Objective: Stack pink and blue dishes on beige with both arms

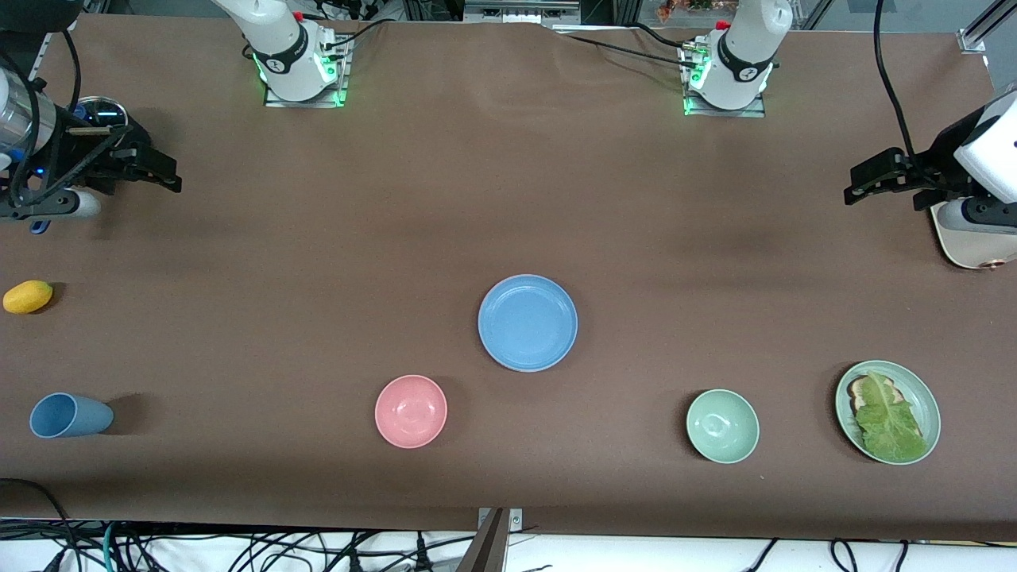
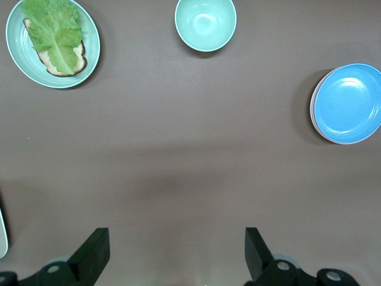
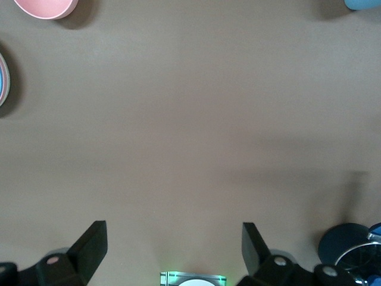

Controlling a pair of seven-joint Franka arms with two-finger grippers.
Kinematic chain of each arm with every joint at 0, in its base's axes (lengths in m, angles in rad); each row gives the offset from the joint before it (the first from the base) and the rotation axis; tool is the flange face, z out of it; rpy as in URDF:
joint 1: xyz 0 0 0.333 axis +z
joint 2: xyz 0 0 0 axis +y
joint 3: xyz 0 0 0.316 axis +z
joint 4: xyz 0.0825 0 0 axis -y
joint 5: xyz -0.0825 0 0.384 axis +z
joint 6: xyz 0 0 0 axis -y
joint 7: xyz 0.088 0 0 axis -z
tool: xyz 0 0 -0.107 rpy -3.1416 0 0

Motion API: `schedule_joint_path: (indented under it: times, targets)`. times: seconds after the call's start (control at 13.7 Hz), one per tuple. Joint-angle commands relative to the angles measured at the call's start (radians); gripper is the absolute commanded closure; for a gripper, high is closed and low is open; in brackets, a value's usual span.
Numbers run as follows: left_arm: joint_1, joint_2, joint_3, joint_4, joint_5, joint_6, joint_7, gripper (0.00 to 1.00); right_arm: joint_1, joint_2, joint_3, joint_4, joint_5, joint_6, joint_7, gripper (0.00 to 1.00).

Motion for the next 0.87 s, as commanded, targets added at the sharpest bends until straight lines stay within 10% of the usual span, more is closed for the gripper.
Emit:
schedule_joint_path:
  times: [0.0, 0.8]
  targets:
    - [-0.003, -0.016, -0.013, 0.001, 0.047, -0.008, -0.004, 0.00, -0.015, 0.010, 0.006, 0.010, -0.012, -0.012, -0.001, 0.00]
    - [-0.001, -0.025, -0.012, 0.001, 0.047, -0.009, 0.002, 0.00, -0.016, 0.002, -0.011, 0.038, -0.011, -0.054, -0.013, 0.00]
